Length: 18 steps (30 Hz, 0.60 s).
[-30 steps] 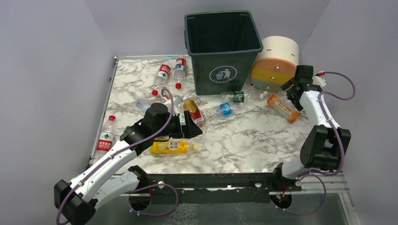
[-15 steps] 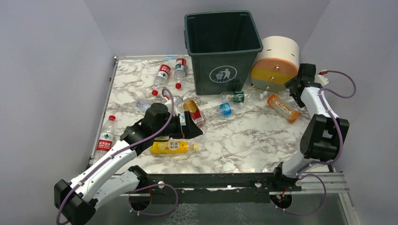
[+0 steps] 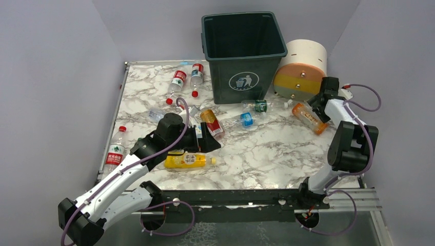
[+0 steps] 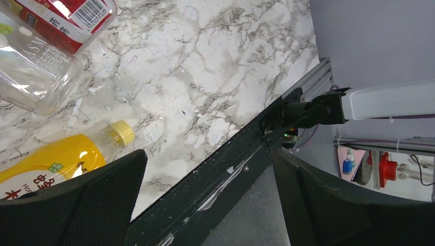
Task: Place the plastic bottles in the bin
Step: Pick up the plastic bottle at the center of the board.
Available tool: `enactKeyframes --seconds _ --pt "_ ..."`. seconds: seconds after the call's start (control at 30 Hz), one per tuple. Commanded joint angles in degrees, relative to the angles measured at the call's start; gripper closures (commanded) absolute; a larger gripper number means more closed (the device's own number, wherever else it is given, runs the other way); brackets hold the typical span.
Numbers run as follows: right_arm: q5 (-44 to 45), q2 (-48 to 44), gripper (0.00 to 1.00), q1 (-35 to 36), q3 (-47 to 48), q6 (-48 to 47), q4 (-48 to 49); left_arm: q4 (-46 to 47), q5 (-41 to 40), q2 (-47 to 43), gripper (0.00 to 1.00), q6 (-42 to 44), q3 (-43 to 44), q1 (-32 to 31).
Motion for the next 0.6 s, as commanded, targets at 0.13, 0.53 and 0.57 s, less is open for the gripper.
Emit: enactKeyframes --seconds 0.13,0.53,0.57 --pt "-3.6 -1.2 0.29 -0.4 -5.3 -1.5 2.7 -1.4 0.8 -2.3 0.01 0.5 1.8 0.0" --pt "-15.1 -15.7 0.31 -0.3 -16.4 -5.3 5.3 -2.6 0.6 -4.2 0.01 -0.4 0.7 0.0" --pt "-16.6 -16.5 0.31 -0.3 -16.8 -5.2 5.2 -2.6 0.6 -4.4 0.01 -0.6 0.5 0.0"
